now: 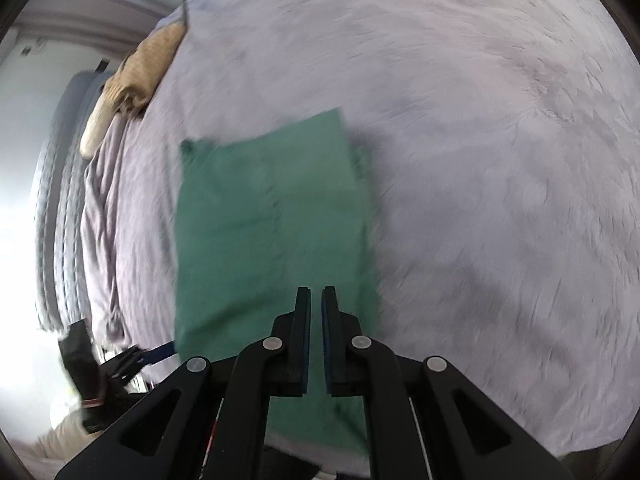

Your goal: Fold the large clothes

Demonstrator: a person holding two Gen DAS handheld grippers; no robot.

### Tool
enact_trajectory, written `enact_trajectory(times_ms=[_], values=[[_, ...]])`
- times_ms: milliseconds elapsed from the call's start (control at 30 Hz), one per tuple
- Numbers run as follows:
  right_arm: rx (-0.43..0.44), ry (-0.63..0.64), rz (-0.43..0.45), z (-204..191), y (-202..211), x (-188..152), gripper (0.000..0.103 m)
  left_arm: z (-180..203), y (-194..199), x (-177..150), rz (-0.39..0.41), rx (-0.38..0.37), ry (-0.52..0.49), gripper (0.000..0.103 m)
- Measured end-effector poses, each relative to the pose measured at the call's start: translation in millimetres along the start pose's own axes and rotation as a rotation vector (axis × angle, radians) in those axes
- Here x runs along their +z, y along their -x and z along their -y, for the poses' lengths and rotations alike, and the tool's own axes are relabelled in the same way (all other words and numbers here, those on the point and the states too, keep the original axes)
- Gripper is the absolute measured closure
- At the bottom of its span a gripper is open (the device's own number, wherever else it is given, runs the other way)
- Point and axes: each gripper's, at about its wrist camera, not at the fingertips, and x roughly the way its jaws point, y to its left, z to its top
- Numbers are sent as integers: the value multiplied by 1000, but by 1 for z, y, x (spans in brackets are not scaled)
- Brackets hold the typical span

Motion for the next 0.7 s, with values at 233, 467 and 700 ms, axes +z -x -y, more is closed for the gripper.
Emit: enact_trajectory(times_ms=[233,467,700], values=[[-56,38,-131,-10,-20,-54,97,-11,-2,-19,20,-4,74,27],[-85,-161,-170,56,-57,-86,103,-9,-8,-20,20,14,99,19],[-75,-158,-200,52,-47,-83,101,-13,-10,-14,-3,18,133,19]])
